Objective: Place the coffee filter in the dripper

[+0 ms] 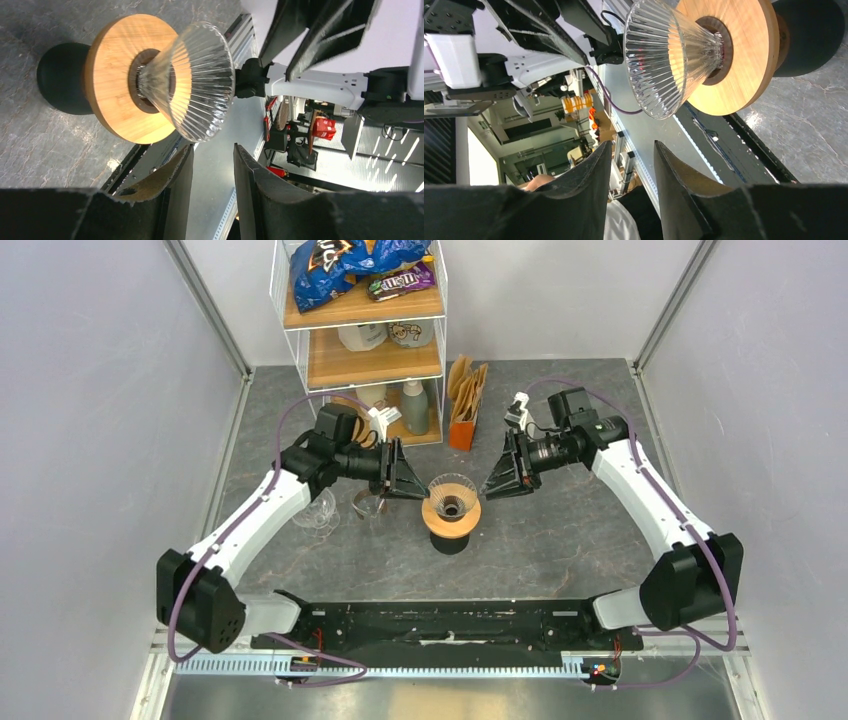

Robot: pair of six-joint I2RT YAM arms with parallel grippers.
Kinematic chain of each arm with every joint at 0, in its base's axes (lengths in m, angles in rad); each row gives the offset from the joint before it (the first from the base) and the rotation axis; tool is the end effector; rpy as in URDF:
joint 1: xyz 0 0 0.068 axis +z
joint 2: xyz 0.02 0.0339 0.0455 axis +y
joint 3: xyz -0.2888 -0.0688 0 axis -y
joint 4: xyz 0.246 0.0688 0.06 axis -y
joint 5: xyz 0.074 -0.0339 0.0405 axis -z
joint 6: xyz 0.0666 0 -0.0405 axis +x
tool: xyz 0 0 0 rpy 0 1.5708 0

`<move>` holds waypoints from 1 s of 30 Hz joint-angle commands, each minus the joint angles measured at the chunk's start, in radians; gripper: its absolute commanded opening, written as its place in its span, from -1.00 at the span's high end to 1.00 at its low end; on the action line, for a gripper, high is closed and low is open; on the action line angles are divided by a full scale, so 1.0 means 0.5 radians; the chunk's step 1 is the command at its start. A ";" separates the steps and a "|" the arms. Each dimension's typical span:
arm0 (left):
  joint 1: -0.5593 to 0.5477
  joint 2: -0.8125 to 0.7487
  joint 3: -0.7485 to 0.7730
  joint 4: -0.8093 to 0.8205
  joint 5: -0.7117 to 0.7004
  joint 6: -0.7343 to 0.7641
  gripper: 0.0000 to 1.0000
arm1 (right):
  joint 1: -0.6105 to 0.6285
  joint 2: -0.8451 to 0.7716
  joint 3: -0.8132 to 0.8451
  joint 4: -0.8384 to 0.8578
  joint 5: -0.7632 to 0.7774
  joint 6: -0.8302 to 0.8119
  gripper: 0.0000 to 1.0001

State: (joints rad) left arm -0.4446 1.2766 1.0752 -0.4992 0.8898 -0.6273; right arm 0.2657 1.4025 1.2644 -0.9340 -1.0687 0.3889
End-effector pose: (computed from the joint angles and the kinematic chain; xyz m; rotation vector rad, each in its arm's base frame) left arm 0.2286 -0.1662 0.3247 0.3083 2.4195 -1.5414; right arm 0.2493 0.1283 0.3306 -0.2267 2.5704 1.6387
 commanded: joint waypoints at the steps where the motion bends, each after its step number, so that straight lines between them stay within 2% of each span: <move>1: -0.002 0.097 0.001 0.051 0.003 0.051 0.19 | 0.059 0.046 -0.040 0.069 0.040 -0.100 0.14; 7: -0.019 0.133 -0.033 0.138 -0.004 0.046 0.21 | 0.088 0.123 -0.053 0.162 0.043 -0.119 0.17; 30: -0.045 0.234 -0.114 0.269 -0.045 0.036 0.32 | 0.104 0.300 -0.031 0.172 0.112 -0.213 0.37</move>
State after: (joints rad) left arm -0.4564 1.3849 1.0367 -0.4095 0.8658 -0.6273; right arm 0.3122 1.5379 1.2381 -0.8684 -1.0271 0.3126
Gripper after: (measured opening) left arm 0.347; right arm 0.326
